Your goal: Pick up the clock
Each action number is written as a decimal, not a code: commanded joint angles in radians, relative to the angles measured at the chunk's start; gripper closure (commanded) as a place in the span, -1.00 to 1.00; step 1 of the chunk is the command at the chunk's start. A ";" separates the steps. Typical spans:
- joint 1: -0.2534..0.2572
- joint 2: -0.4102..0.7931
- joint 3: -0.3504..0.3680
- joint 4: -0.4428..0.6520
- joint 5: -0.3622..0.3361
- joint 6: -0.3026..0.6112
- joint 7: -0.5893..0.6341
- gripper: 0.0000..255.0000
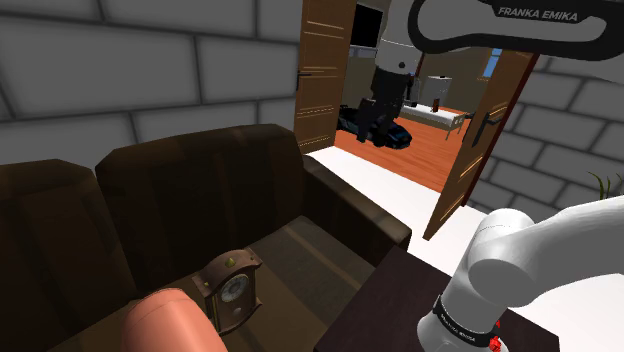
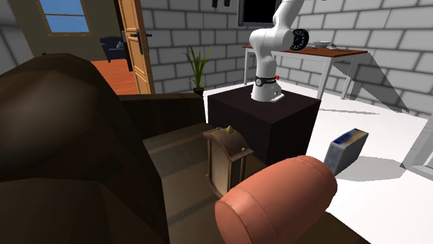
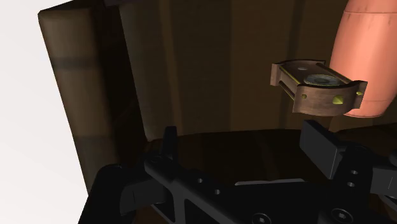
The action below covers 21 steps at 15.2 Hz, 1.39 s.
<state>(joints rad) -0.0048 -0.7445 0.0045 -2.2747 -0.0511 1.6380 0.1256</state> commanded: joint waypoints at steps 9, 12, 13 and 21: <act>0.038 0.148 0.092 -0.074 0.058 0.196 0.107 -1.00; 0.051 0.222 0.126 -0.082 0.074 0.269 0.146 -1.00; 0.055 0.249 0.137 -0.082 0.079 0.293 0.159 -1.00; 0.083 0.491 0.225 -0.040 0.086 0.471 0.268 -1.00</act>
<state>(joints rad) 0.0759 -0.2943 0.2195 -2.3159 0.0379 2.0720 0.3794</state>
